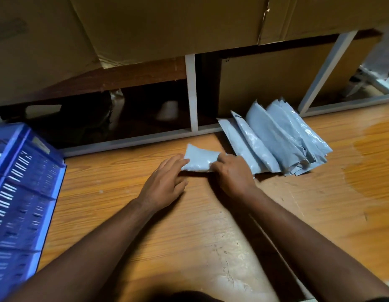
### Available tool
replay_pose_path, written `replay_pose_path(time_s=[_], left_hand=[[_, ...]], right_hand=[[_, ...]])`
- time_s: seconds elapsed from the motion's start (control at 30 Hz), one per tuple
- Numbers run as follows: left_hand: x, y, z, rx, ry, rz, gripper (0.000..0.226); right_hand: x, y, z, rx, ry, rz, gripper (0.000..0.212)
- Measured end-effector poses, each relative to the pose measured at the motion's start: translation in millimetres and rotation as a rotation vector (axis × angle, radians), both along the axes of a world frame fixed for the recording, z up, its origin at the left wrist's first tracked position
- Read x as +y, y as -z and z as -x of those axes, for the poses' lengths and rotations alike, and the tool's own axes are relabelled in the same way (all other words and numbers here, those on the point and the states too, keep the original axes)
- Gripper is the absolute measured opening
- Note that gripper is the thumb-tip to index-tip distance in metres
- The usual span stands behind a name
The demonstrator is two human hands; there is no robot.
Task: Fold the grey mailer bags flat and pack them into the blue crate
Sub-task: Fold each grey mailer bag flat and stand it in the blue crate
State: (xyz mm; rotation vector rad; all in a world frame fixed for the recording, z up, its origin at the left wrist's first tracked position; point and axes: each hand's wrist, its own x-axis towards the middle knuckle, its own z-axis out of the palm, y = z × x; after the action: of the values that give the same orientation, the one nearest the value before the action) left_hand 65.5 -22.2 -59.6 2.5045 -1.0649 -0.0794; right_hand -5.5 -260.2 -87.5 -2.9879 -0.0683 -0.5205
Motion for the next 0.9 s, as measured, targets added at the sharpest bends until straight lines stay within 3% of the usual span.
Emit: replay_pose_path(time_s=[0.1,0.17,0.33,0.43,0.53,0.6,0.73,0.9], left_hand=[[26.9,11.5,3.8,-0.052,0.047,-0.082,0.090],[48.6,23.6,12.9,-0.066,0.051,-0.123,0.086],[111.3,51.2,39.0,-0.019,-0.041,-0.094,0.065],[112.7,47.1,46.1,-0.013,-0.127,-0.027,0.063],[88.9,44.5,42.2,-0.003,-0.194,0.018,0.060],[73.8,46.1,35.6,0.033,-0.240,-0.043,0.067],[61.7,47.5,26.8,0.067,-0.310,-0.147,0.083],[63.5,58.0,18.0,0.015,-0.321,-0.148,0.077]], right_hand=[[47.0,10.7,22.7,-0.112,-0.188,-0.143,0.011],[77.3,21.3,33.0,-0.121,-0.271,-0.237,0.016],[109.3,29.6,38.2,0.187,-0.451,-0.324,0.043],[109.4,21.1,29.0,0.085,-0.300,-0.401,0.042],[118.6,20.2,10.9,0.272,-0.169,-0.243,0.053],[123.6,28.2,4.2,0.382,-0.155,-0.188,0.059],[122.4,26.3,-4.6,0.371,-0.114,-0.213,0.062],[137.1,23.7,-18.8,0.337,-0.066,-0.186,0.054]])
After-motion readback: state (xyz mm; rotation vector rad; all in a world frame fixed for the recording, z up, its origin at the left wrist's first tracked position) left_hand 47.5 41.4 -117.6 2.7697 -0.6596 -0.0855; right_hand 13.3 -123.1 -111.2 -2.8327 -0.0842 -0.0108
